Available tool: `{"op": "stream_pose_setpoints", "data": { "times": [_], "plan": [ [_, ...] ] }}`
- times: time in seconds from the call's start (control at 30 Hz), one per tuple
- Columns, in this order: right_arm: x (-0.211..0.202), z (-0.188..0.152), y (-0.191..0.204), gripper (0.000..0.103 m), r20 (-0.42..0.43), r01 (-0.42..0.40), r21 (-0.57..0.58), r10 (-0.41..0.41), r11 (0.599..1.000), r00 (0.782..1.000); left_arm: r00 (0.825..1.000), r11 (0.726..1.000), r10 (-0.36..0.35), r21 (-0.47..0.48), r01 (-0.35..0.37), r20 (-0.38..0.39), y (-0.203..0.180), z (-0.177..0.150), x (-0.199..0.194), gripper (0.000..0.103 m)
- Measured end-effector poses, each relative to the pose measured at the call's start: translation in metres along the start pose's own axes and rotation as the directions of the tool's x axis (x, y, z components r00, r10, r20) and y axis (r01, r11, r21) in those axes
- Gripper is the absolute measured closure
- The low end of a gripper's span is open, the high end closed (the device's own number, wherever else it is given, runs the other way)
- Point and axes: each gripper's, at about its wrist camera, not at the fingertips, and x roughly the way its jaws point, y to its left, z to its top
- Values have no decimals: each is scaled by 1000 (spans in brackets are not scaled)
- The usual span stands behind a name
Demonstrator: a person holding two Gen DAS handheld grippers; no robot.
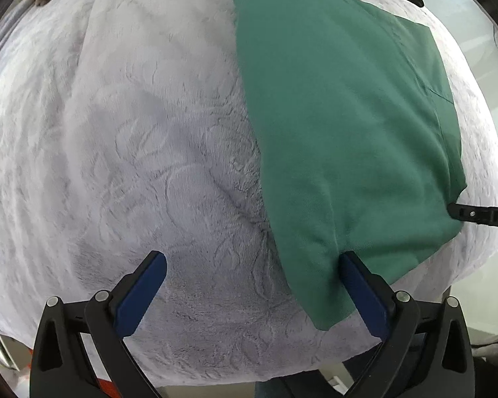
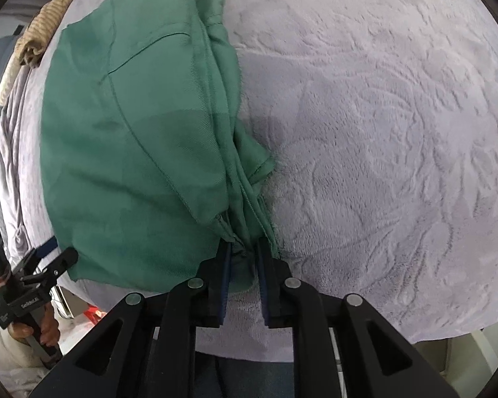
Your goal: Fold large clothes
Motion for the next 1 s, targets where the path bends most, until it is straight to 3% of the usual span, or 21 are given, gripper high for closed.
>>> {"op": "stream_pose_setpoints", "data": {
  "times": [0.1, 0.33, 0.63, 0.8, 1.0],
  "plan": [
    [-13, -2, 8, 69, 11, 20, 8, -20, 1000, 1000, 999, 999, 32, 23, -33, 5, -6, 4, -9, 0],
    [-34, -5, 9, 68, 39, 49, 21, -50, 999, 998, 999, 999, 39, 12, -39, -13, -6, 12, -16, 0],
    [-57, 5, 19, 49, 82, 28, 59, -32, 998, 996, 997, 997, 76, 15, -76, 35, -13, 17, -41, 0],
    [-76, 26, 41, 25, 132, 23, 19, -25, 1000, 991, 990, 994, 113, -14, -112, 81, -15, 31, -67, 0],
    [-103, 34, 76, 23, 208, 69, -48, -57, 996, 976, 984, 991, 125, -54, -119, 130, -23, 41, -91, 0]
  ]
}}
